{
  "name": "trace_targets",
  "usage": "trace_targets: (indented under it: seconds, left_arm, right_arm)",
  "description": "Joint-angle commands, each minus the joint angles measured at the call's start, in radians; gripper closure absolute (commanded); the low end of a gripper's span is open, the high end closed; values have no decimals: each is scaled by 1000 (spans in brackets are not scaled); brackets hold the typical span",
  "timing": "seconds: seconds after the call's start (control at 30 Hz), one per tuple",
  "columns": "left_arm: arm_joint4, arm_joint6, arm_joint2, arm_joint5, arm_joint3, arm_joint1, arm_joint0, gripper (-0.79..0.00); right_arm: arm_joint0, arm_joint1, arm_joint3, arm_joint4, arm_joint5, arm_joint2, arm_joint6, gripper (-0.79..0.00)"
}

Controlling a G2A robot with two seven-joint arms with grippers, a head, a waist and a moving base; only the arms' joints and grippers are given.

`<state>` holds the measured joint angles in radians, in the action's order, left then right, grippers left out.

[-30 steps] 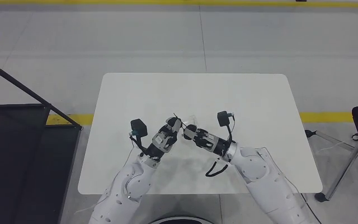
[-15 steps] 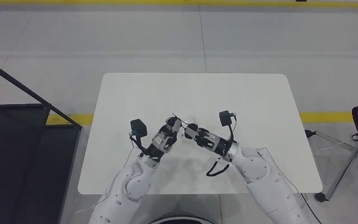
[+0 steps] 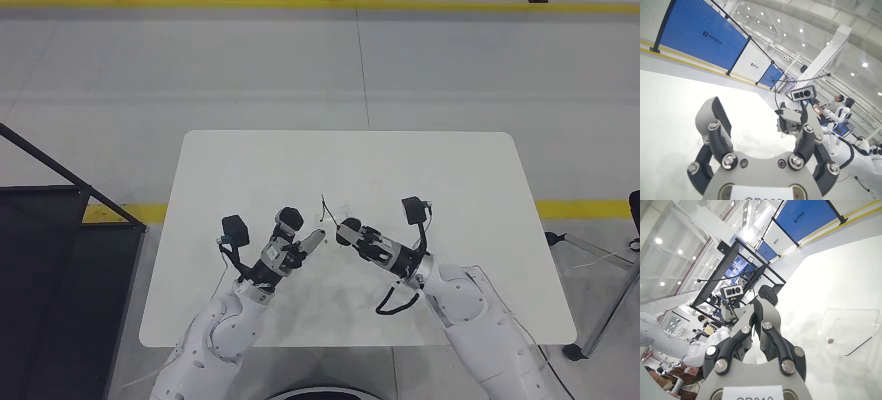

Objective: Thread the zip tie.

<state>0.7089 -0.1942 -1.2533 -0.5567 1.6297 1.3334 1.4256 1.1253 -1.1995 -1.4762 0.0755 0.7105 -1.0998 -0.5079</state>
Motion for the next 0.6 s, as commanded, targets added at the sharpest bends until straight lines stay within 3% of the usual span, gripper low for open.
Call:
trace_targets:
  seconds: [0.0, 0.2, 0.37, 0.57]
  left_arm:
    - [-90, 43, -20, -22, 2, -3, 1, -785]
    - [-358, 270, -78, -59, 31, -21, 0, -785]
    - [-623, 590, -98, -19, 33, -41, -23, -785]
    - [-623, 590, -98, -19, 33, -41, -23, -785]
  right_arm:
    - [-1, 5, 6, -40, 32, -6, -49, 0]
    - [-15, 25, 28, -229, 104, -23, -263, 0]
    - [-50, 42, 50, -405, 102, -14, -489, 0]
    - [-59, 46, 56, -435, 87, -16, -515, 0]
